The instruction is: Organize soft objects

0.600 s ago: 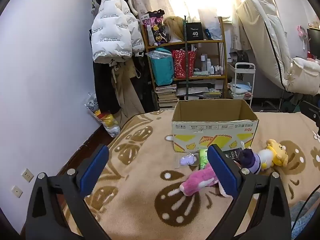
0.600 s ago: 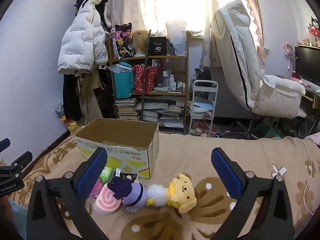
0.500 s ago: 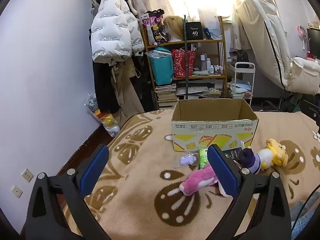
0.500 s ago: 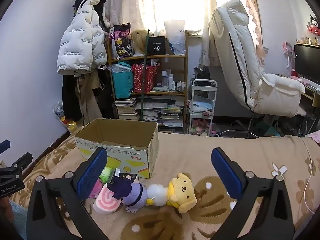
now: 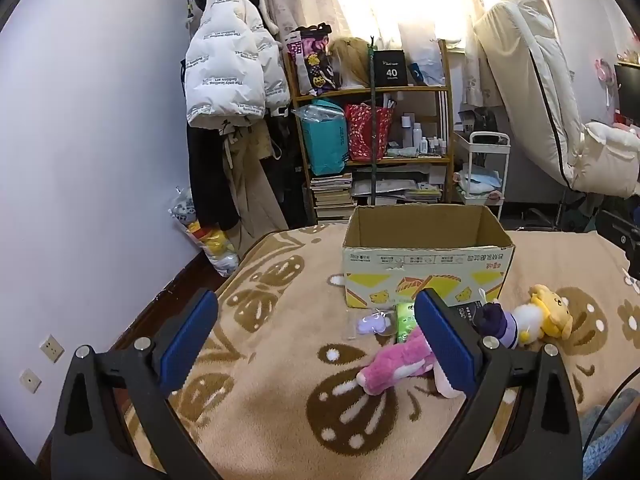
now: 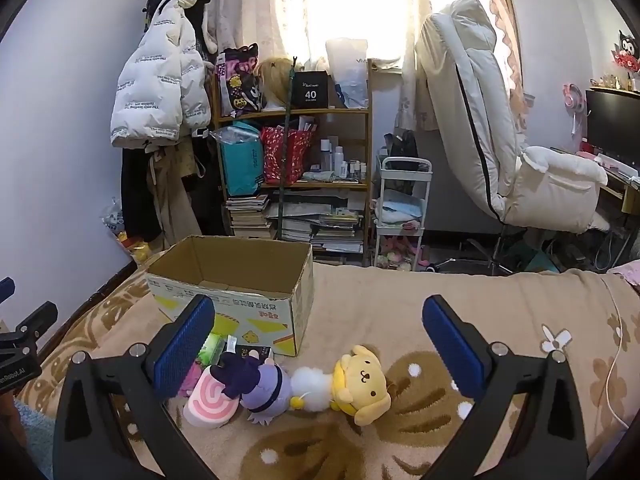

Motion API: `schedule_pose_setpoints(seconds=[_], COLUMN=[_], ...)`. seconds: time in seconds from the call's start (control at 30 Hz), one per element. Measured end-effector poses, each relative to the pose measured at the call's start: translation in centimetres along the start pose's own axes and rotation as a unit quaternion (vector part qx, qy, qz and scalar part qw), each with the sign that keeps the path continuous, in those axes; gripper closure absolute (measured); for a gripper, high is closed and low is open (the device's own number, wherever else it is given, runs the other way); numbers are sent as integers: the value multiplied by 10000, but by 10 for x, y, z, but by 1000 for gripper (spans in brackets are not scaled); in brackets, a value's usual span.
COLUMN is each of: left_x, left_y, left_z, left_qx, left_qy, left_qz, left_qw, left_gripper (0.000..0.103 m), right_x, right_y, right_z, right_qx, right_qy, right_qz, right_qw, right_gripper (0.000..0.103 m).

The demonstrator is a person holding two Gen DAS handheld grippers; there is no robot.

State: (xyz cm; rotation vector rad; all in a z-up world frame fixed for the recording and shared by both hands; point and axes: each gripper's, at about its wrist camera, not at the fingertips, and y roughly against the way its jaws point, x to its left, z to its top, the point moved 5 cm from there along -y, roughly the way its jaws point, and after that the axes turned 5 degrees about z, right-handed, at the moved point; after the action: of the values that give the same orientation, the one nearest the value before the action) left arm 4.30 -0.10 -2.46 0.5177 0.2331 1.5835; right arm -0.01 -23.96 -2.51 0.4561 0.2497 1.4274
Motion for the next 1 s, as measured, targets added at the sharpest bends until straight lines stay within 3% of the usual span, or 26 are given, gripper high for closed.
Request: schedule_pose_setpoints(seconds=[1.0], left_x=[2], left_y=[2], left_z=[1], left_qx=[32], left_qy=[-61], left_qz=[19], left_qw=[10000], left_gripper=[5], right_x=[6], right_y=[3], right_z=[1], right_qx=[21], right_qy=[41], right_qz=[-38], right_qw=[10000], right_gripper=[0])
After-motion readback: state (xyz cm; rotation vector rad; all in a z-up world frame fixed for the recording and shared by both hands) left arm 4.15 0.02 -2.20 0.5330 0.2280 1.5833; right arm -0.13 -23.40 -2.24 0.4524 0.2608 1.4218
